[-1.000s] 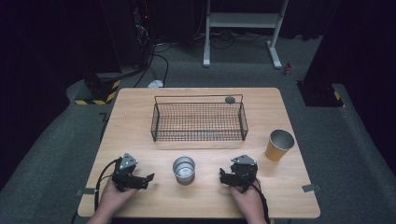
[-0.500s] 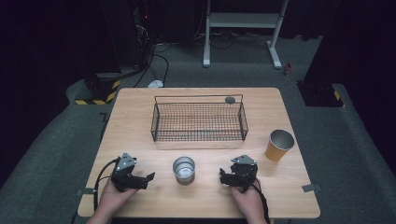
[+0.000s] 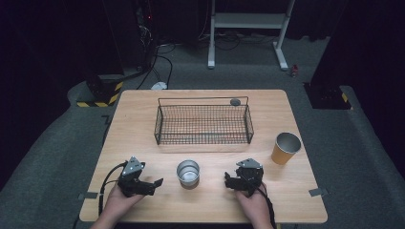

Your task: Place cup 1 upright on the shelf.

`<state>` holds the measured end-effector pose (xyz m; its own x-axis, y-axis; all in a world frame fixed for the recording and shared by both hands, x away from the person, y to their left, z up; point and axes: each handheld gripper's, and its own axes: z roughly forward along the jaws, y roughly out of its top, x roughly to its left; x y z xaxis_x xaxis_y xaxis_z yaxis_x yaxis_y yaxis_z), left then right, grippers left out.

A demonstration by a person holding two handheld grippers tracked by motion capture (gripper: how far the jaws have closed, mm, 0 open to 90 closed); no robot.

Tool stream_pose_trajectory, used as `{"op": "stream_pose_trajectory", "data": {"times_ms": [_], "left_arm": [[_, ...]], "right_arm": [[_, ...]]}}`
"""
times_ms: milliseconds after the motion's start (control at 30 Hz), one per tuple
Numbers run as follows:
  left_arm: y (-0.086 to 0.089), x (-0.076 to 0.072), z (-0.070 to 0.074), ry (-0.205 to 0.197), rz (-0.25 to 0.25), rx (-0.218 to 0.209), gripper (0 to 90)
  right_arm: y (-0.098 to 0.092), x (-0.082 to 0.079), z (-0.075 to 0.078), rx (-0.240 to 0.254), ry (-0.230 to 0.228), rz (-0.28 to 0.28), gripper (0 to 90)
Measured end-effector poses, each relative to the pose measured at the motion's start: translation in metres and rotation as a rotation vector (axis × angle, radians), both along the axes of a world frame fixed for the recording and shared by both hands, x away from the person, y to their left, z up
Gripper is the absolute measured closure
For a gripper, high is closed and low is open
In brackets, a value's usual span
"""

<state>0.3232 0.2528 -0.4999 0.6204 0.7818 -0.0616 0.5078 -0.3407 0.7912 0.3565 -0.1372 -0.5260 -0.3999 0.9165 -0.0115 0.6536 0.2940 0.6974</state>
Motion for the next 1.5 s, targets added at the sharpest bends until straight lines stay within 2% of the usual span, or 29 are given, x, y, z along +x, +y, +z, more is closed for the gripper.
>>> {"op": "stream_pose_trajectory", "data": {"times_ms": [67,200,433,600,700,833,933,967,1033,1133,1233,1300,1400,1467,1500], "left_arm": [[-0.003,-0.002,0.001,-0.015,-0.015,-0.001,0.8],[-0.003,-0.003,0.002,0.003,-0.031,-0.029,0.3],[-0.011,-0.005,0.001,0.010,-0.053,-0.068,0.3],[-0.015,-0.007,0.003,-0.003,-0.065,-0.070,0.3],[-0.020,-0.008,0.003,0.005,-0.075,-0.095,0.3],[-0.024,-0.008,0.003,-0.006,-0.087,-0.092,0.4],[-0.025,-0.007,0.004,0.000,-0.094,-0.113,0.3],[-0.027,-0.007,0.004,0.008,-0.089,-0.134,0.4],[-0.028,-0.006,0.004,0.004,-0.087,-0.141,0.4],[-0.029,-0.005,0.004,0.001,-0.087,-0.143,1.0],[-0.032,-0.003,0.003,-0.019,-0.084,-0.140,1.7],[-0.036,0.000,0.004,0.006,-0.100,-0.124,1.9],[-0.040,0.001,0.004,-0.007,-0.110,-0.113,1.9],[-0.043,0.001,0.004,0.005,-0.113,-0.125,1.9],[-0.044,0.002,0.003,0.005,-0.123,-0.116,1.9]], "right_arm": [[0.000,0.000,0.000,0.000,0.000,0.001,8.8],[0.000,0.000,0.000,0.000,0.000,0.002,8.7],[0.000,0.000,0.000,-0.001,-0.001,0.003,8.8],[0.000,0.000,0.000,0.000,0.000,0.002,8.7],[0.000,0.000,0.000,0.000,0.000,0.003,8.8],[0.000,0.000,0.000,-0.001,-0.002,0.006,8.7],[0.000,-0.001,0.000,-0.001,-0.002,0.007,8.8],[0.000,-0.001,0.000,0.000,-0.002,0.007,8.7],[0.000,-0.001,0.000,0.000,-0.001,0.007,8.7],[-0.001,-0.001,0.000,0.000,-0.001,0.008,8.7],[-0.001,-0.001,0.000,0.000,-0.001,0.010,8.7],[-0.001,-0.001,0.000,0.001,-0.001,0.009,8.8],[-0.001,-0.001,0.000,0.002,0.001,0.009,8.8],[-0.001,-0.001,0.000,0.001,-0.001,0.011,8.8],[-0.001,-0.001,0.000,0.001,-0.001,0.011,8.7]]}}
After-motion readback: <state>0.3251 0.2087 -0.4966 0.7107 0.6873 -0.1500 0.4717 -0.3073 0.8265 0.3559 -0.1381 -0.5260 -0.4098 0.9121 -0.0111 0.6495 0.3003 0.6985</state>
